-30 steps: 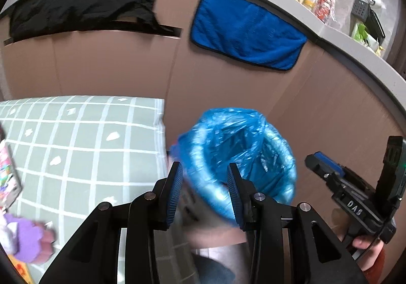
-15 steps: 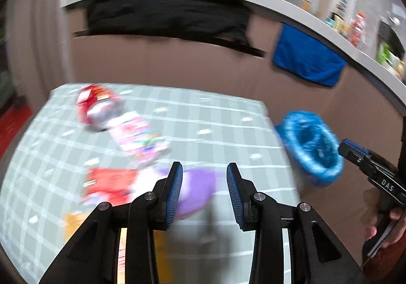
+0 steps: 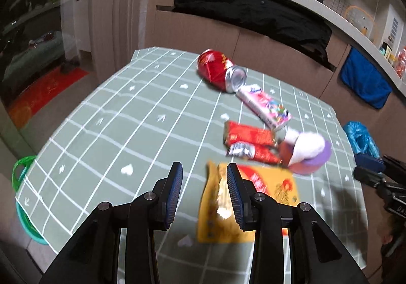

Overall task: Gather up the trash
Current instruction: 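Move both tools back over the table toward the yellow packet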

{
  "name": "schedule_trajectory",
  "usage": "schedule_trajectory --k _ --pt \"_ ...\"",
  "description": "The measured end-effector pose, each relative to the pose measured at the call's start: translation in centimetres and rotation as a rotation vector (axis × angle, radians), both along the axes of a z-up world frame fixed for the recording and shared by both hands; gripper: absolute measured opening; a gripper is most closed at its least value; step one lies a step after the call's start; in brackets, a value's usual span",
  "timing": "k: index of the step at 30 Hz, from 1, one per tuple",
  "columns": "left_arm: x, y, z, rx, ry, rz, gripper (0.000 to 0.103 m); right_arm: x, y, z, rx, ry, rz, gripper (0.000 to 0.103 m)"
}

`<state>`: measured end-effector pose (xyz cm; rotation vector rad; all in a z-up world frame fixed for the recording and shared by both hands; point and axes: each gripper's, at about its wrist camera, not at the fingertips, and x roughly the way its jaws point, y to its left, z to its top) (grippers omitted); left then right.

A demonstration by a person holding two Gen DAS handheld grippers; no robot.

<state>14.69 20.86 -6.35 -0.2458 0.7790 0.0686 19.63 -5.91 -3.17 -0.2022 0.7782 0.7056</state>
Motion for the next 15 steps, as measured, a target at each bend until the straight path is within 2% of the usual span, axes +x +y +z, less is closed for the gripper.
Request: schedule_trajectory --k 3,9,15 --pt "-0.6 0.3 -1.2 -0.052 0.012 -0.027 0.037 -0.4 2.9 -2.0 -0.026 0.065 0.088 0.036" --pt "-1.4 0.9 -3.2 -0.094 0.022 -0.038 0.037 -0.1 5.2 -5.9 -0.072 0.162 0.102 0.035" --pt "-1.9 4.0 -3.3 -0.119 0.007 0.035 0.037 -0.4 7.7 -5.7 -0.105 0.117 0.195 0.035"
